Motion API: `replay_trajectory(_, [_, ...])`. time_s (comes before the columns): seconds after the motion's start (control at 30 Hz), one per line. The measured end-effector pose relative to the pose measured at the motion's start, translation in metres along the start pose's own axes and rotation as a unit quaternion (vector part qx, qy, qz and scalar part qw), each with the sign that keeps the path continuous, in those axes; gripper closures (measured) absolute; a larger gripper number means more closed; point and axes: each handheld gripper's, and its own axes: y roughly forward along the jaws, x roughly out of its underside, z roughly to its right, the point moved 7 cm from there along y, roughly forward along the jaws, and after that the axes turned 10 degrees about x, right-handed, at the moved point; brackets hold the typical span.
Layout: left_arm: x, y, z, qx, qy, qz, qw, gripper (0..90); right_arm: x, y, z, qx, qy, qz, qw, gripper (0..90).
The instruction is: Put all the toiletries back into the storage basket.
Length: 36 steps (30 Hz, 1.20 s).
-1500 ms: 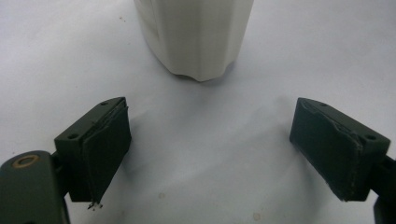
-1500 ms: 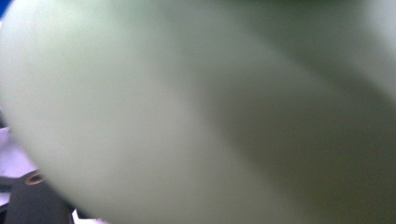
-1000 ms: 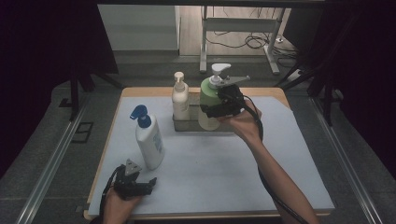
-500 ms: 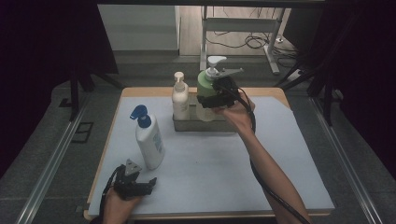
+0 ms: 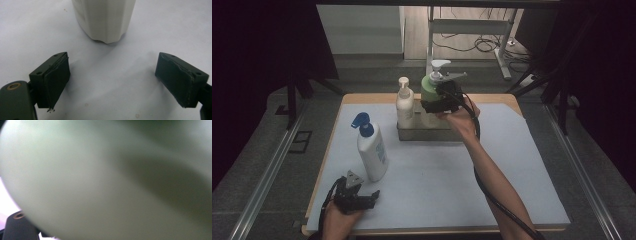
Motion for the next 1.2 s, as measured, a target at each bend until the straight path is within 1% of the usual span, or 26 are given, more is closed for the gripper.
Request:
replay_trajectory(0.13, [0.0,0.0,0.0,0.0,0.0,0.0,1.0,12.3,0.002,0.006,0.0,0.003,-0.006,-0.001,1.0,11.7])
replay_trajectory(0.27, [0.0,0.0,0.0,0.0,0.0,0.0,1.0,12.3,0.005,0.012,0.0,0.003,-0.003,-0.006,1.0,11.6])
replay_trajectory(0.57, [0.0,0.0,0.0,0.0,0.0,0.001,1.0,12.3,0.016,0.026,-0.003,0.004,-0.009,-0.017,0.9998,11.6])
replay_trajectory(0.67, [0.0,0.0,0.0,0.0,0.0,0.001,1.0,12.3,0.02,0.031,-0.004,0.002,-0.006,-0.021,0.9998,11.7])
replay_trajectory(0.9, [0.0,0.0,0.0,0.0,0.0,0.001,1.0,12.3,0.03,0.039,-0.007,-0.002,-0.004,-0.026,0.9996,11.6])
replay_trajectory(1.2, [0.0,0.0,0.0,0.0,0.0,0.0,1.0,12.3,0.041,0.047,-0.01,-0.003,-0.007,-0.035,0.9994,11.6])
